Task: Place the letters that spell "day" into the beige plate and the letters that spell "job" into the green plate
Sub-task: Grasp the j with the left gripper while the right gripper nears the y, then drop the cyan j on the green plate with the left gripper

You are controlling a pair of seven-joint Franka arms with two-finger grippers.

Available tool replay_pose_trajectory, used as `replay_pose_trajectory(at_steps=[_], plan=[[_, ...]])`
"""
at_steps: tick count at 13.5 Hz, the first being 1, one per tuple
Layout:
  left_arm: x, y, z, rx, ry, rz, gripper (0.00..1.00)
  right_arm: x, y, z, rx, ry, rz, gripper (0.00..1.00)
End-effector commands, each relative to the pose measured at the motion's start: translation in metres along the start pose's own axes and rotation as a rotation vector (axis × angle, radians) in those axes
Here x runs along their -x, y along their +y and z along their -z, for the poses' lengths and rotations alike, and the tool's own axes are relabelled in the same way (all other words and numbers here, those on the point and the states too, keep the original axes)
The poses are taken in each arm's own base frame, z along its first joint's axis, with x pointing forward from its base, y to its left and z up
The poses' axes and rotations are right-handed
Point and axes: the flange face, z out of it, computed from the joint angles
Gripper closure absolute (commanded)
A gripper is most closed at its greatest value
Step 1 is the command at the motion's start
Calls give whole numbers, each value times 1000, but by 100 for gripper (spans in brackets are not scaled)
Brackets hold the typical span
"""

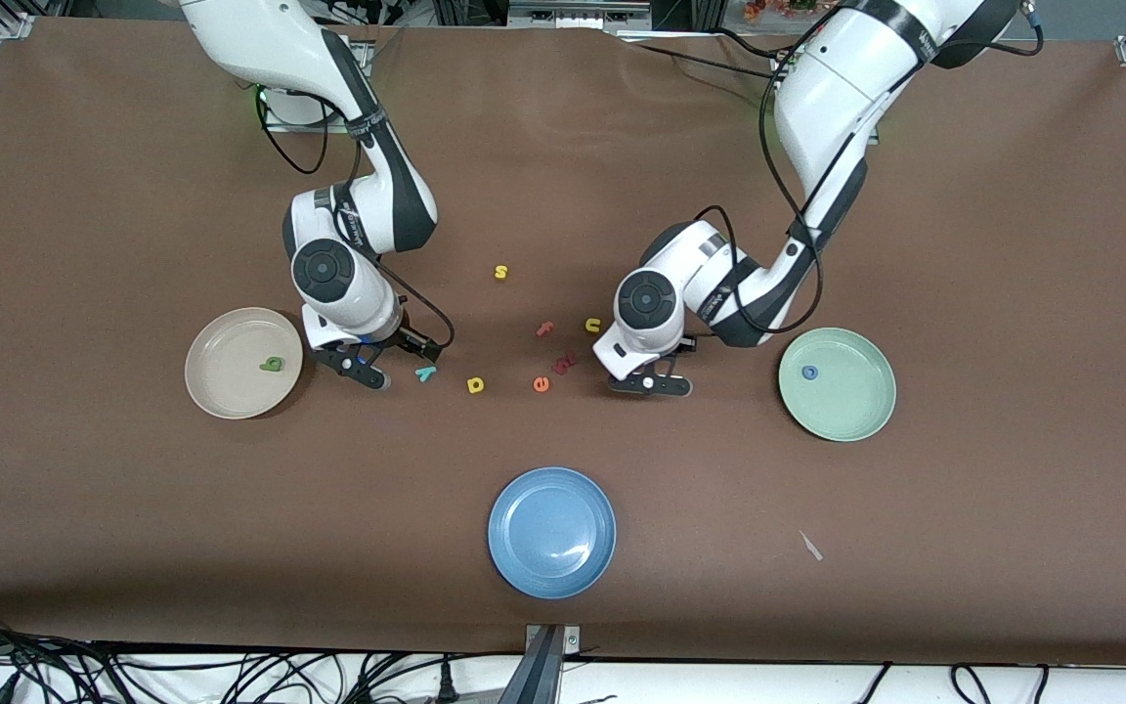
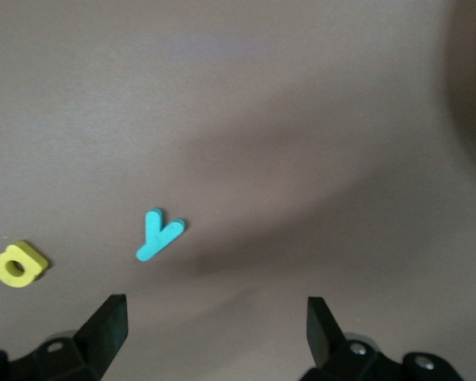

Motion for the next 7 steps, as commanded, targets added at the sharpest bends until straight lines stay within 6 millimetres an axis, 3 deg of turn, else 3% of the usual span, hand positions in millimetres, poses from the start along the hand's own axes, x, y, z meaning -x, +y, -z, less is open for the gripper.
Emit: replay_pose_trajectory(at_steps=[1, 4, 6, 7], plan=[[-10, -59, 42, -50, -6, -28, 100, -7, -10, 15, -16, 0, -5, 0], [-33, -156, 59, -52, -64, -100, 100, -7, -15, 25, -16, -11, -16, 0], [-36, -192, 66, -67, -69, -171, 100, -14, -14, 30, -24, -1, -24, 0], [-43, -223, 61, -56, -81, -167, 100, -16, -11, 27, -19, -3, -30, 0]])
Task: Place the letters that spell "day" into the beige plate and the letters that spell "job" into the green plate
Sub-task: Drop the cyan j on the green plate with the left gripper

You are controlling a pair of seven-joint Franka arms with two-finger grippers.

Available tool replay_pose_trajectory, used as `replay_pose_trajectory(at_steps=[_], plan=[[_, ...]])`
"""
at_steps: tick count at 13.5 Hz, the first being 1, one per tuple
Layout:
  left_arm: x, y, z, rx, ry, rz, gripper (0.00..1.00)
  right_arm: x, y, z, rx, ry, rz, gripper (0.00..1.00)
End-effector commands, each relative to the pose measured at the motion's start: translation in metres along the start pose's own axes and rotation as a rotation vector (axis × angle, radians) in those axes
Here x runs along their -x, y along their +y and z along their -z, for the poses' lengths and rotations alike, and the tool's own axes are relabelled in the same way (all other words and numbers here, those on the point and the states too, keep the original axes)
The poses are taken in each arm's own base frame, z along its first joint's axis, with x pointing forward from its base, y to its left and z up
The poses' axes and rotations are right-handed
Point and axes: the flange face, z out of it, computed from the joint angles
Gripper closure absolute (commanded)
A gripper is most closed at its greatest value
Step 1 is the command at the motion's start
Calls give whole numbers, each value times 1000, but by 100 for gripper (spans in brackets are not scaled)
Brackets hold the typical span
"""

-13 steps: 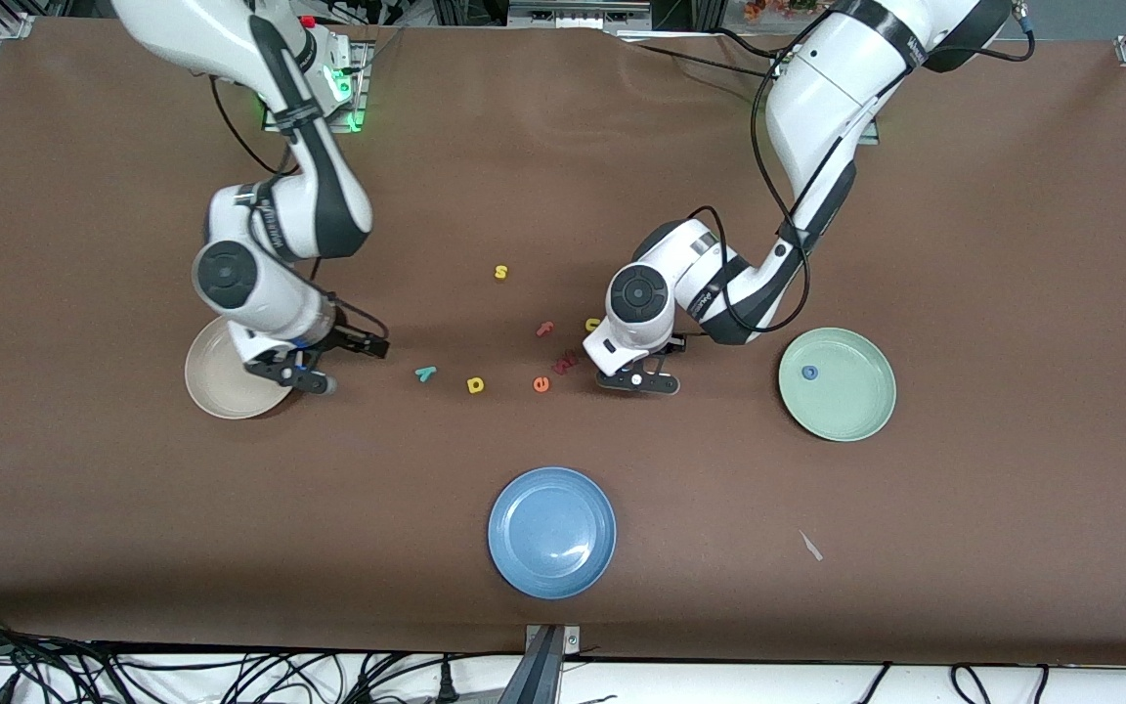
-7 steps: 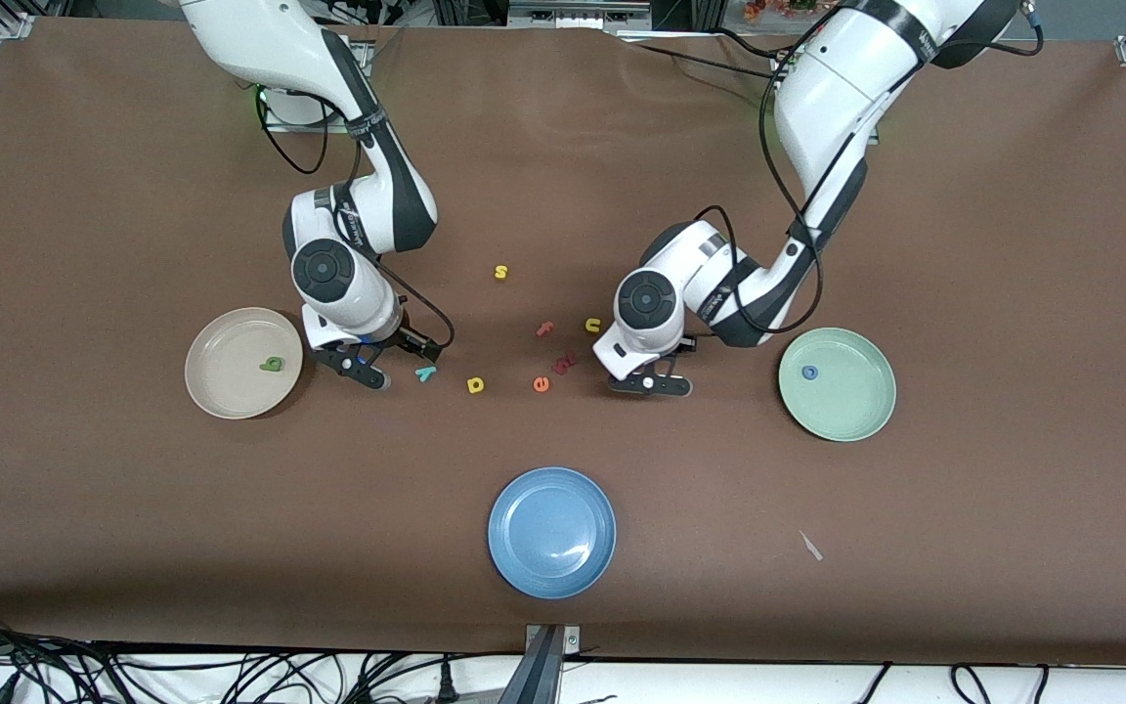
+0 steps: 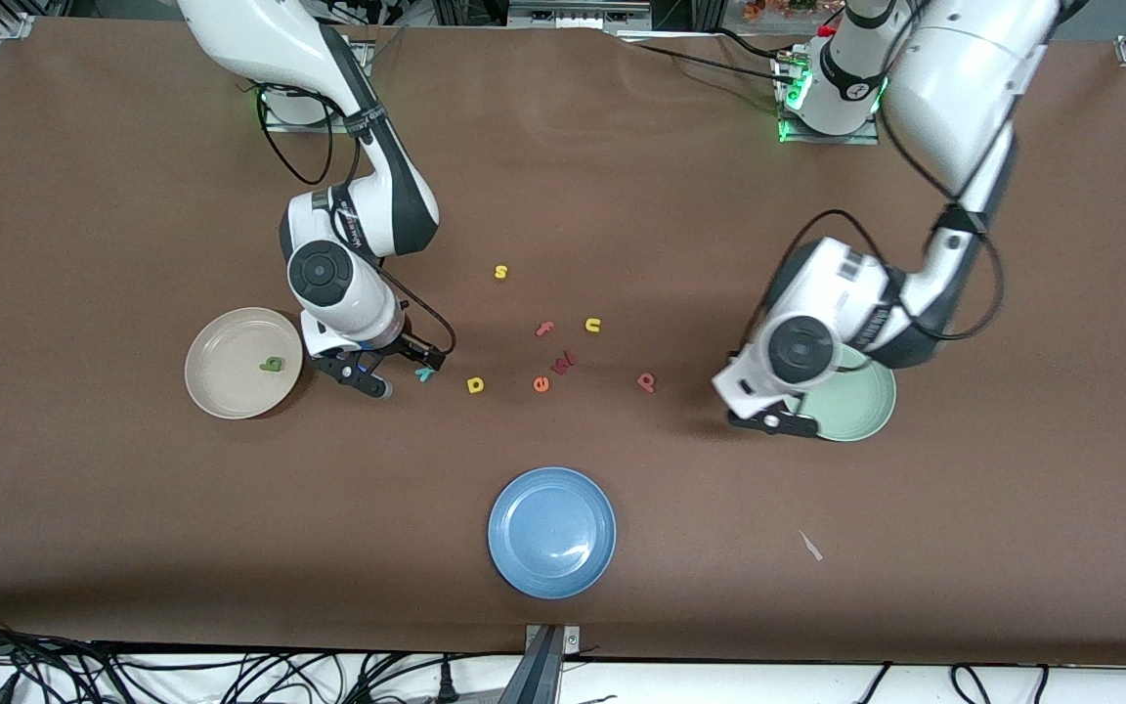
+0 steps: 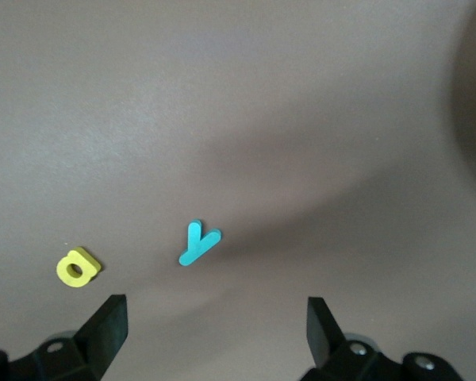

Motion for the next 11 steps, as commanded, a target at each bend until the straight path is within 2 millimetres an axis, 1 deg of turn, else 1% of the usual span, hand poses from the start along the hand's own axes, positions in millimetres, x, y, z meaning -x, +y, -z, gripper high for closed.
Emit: replay_pose_trajectory(at_steps=[1, 2, 3, 4, 5, 6, 7, 8, 9, 10, 11], plan=[[5, -52, -12, -25, -29, -66, 100, -8, 3, -1, 2, -15, -44, 0], [6, -65, -28, -17, -56, -68, 100, -8, 3, -5, 8, -18, -113, 0], [6, -72, -36, -9, -65, -61, 98, -6, 1, -12, 14, -13, -223, 0], [5, -71, -36, -7, -65, -63, 41, -4, -3, -19, 13, 2, -307, 0], [4, -72, -33, 5, -61, -56, 0, 0, -8, -21, -2, 19, -361, 0], [4, -70, -30, 8, -56, -56, 0, 5, -12, -31, 8, 21, -398, 0], [3, -65, -26, 9, -49, -60, 0, 12, -17, -37, 15, 22, -410, 0], [3, -59, -23, 8, -44, -58, 0, 14, -20, -40, 1, 35, -426, 0], [4, -45, -15, 24, -32, -74, 0, 12, -21, -42, -12, 46, -441, 0], [3, -30, -4, 59, -18, -67, 0, 13, -21, -49, -5, 48, -443, 0], [2, -21, 0, 99, -18, -24, 0, 12, -21, -51, -6, 52, -443, 0]])
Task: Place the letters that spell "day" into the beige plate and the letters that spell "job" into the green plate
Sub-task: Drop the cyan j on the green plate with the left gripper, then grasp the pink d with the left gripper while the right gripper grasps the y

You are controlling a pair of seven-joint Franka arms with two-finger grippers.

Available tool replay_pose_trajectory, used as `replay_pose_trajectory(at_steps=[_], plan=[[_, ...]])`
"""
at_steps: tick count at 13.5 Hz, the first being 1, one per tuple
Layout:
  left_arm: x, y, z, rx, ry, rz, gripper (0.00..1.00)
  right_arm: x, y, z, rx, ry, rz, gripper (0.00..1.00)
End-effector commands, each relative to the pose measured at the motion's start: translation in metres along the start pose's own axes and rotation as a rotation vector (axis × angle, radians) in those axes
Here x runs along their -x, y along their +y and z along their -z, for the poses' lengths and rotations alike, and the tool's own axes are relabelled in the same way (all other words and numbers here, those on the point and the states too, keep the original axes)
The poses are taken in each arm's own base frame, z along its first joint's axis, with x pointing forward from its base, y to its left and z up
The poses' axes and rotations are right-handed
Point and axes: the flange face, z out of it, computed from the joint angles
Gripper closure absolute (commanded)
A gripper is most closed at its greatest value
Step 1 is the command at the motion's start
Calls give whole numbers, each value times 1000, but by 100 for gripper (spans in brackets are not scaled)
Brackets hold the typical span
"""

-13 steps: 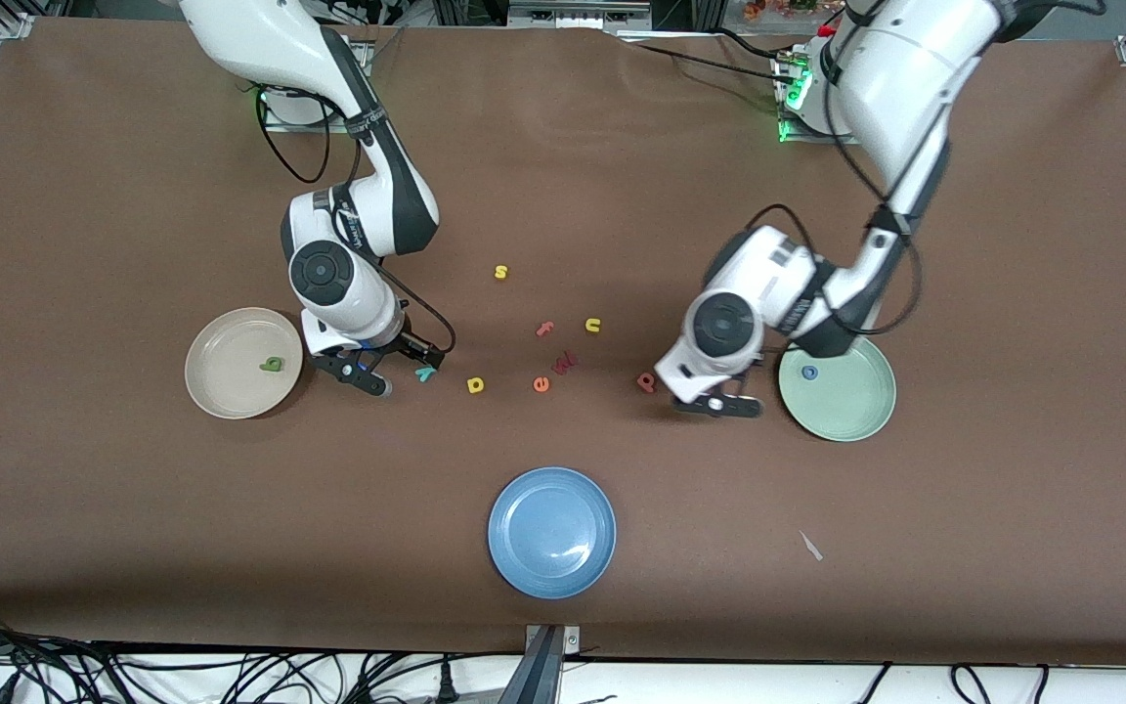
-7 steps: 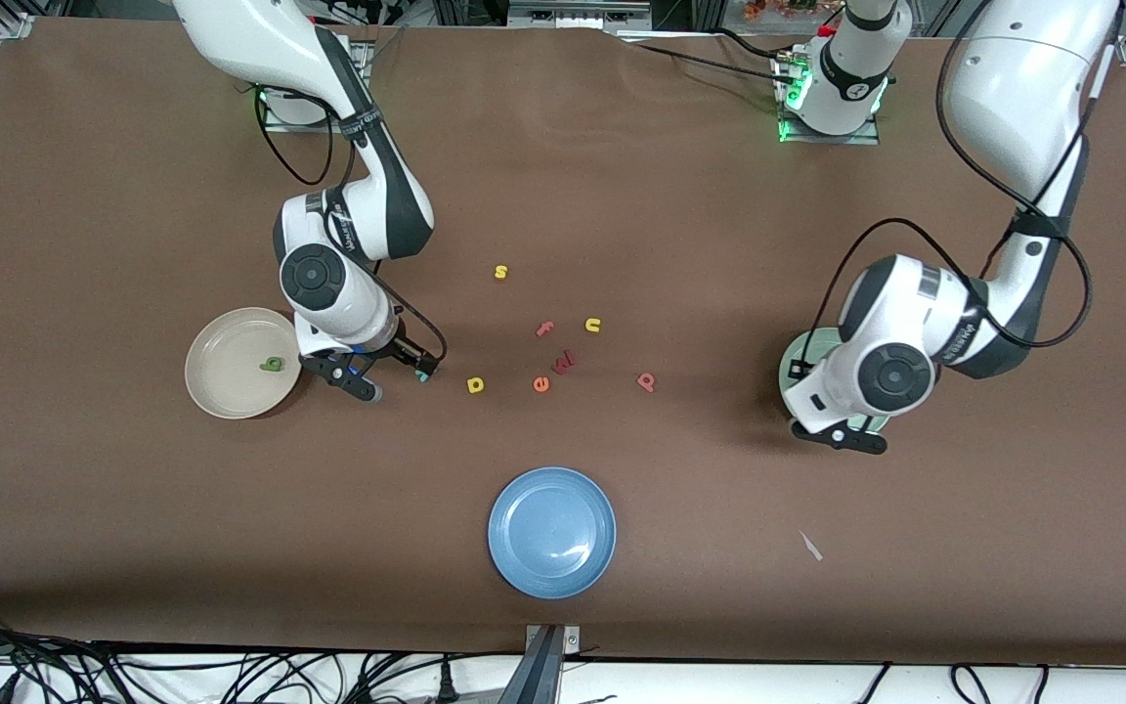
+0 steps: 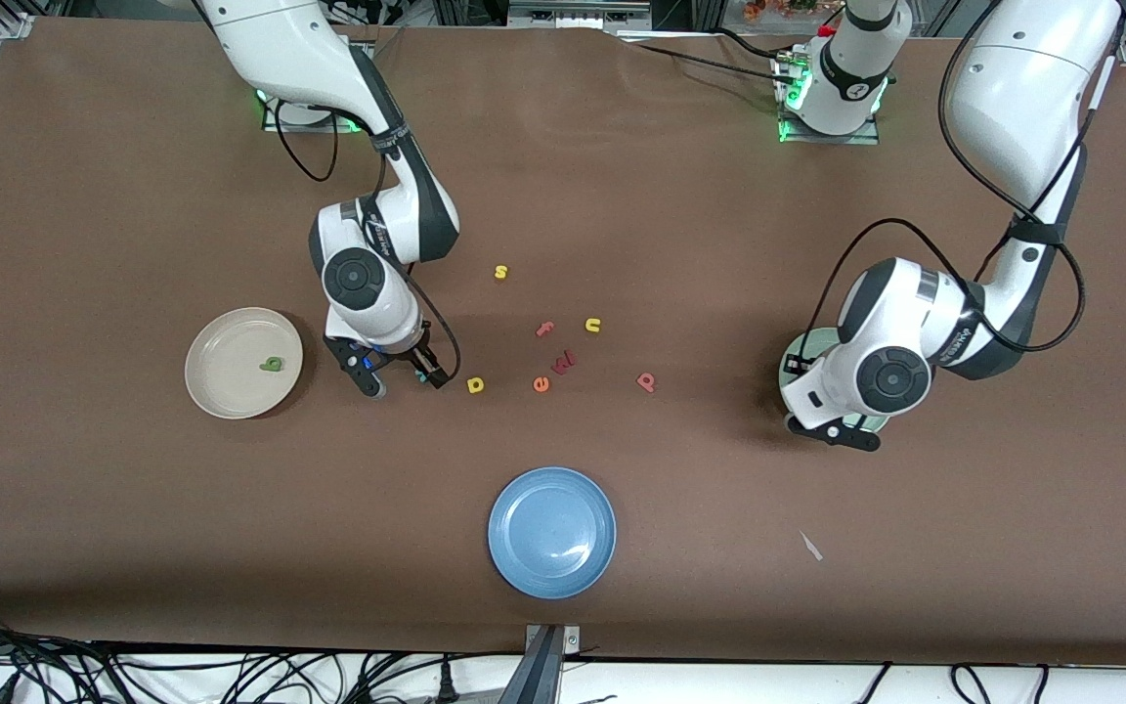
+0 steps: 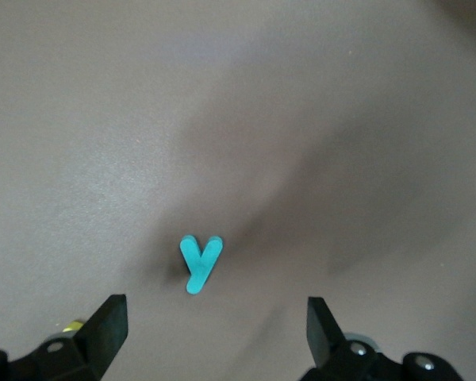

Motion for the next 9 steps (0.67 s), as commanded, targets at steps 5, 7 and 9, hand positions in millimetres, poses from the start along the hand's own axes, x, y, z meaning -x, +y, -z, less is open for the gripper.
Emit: replay_pose_trajectory(at_steps=[5, 7, 9], plan=[[-27, 112, 23, 89, 86, 174, 0, -5, -5, -17, -24, 23, -22, 0], [-36, 128, 22, 123, 156, 213, 0, -5, -5, -25, -26, 30, -17, 0], [-39, 140, 18, 148, 174, 338, 0, -6, -5, -26, -26, 31, -17, 1]])
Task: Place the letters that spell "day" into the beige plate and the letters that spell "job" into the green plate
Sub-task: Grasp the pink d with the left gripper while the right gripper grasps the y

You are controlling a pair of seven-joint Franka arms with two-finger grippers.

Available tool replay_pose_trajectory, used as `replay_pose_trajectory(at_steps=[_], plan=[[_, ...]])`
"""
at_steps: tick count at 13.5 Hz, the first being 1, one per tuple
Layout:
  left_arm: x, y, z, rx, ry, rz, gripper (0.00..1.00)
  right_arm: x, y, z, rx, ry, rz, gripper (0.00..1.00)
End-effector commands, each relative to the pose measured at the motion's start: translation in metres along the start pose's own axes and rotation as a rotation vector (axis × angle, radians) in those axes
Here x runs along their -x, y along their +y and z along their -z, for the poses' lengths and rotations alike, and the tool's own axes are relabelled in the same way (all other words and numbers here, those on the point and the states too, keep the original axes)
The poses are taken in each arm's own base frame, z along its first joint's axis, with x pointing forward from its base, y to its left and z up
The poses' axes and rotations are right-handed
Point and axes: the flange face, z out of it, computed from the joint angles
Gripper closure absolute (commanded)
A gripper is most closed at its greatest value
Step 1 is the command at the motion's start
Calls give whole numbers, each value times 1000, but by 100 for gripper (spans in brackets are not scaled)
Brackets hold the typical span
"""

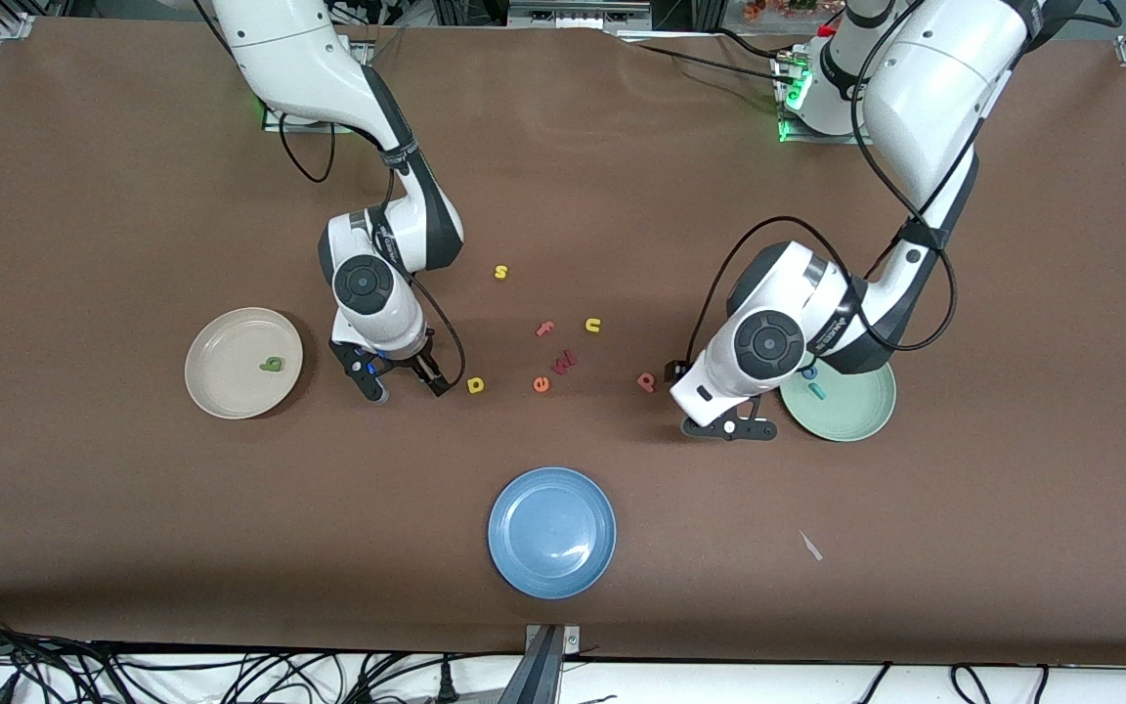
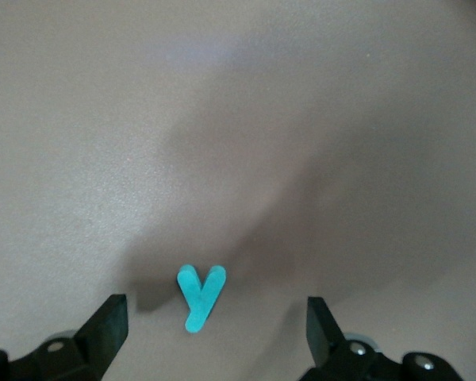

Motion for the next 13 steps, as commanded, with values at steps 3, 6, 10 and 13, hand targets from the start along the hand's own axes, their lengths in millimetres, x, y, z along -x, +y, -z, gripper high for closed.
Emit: replay_pose_trajectory(at_steps=[3, 6, 10, 13], plan=[[-14, 2, -4, 52, 29, 158, 0, -1, -4, -7, -9, 5, -10, 9], [-22, -15, -11, 48, 20, 164, 0, -3, -4, -9, -10, 5, -12, 32], [-11, 32, -29, 79, 75, 220, 0, -1, -4, -8, -8, 9, 10, 53], [5, 63, -54, 50, 75, 323, 0, -1, -4, -8, -8, 8, 36, 82]])
